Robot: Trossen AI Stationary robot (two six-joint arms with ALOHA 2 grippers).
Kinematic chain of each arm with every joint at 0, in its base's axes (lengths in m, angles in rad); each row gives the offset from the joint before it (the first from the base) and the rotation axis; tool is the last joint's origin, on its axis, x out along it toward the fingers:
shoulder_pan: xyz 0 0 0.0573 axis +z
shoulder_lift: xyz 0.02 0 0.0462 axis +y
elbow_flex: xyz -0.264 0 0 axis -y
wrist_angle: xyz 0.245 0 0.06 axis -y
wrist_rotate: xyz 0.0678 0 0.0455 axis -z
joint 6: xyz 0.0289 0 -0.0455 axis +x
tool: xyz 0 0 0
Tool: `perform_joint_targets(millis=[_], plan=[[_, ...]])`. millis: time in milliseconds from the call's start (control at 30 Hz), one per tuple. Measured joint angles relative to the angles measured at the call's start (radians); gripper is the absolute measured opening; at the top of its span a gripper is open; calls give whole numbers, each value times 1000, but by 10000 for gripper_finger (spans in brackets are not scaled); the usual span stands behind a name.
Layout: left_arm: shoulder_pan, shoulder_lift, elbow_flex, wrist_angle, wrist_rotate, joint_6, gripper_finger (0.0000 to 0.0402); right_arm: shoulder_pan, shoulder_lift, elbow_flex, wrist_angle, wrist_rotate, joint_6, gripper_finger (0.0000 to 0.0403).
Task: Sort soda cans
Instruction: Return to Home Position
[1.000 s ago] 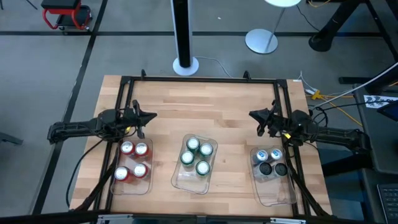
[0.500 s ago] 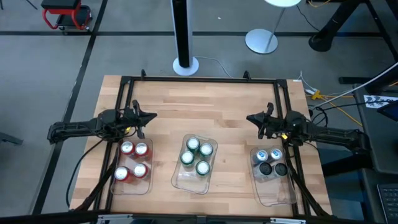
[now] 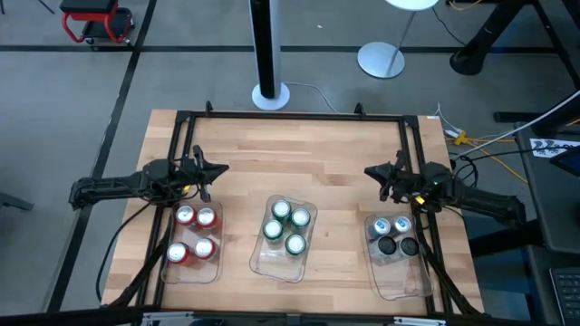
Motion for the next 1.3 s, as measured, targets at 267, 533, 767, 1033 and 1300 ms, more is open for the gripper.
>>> perform_joint_targets(millis=[267,533,767,1033,1300], plan=[[0,2,0,0,0,0,8,0,10,0,3,-33,-17,37],[0,2,0,0,0,0,8,0,14,0,1,-15,-19,37],[0,3,0,0,0,0,8,0,14,0,-1,2,-19,37],[0,3,0,0,0,0,8,0,14,0,-1,3,-19,37],[0,3,0,0,0,0,8,0,14,0,-1,4,-19,37]])
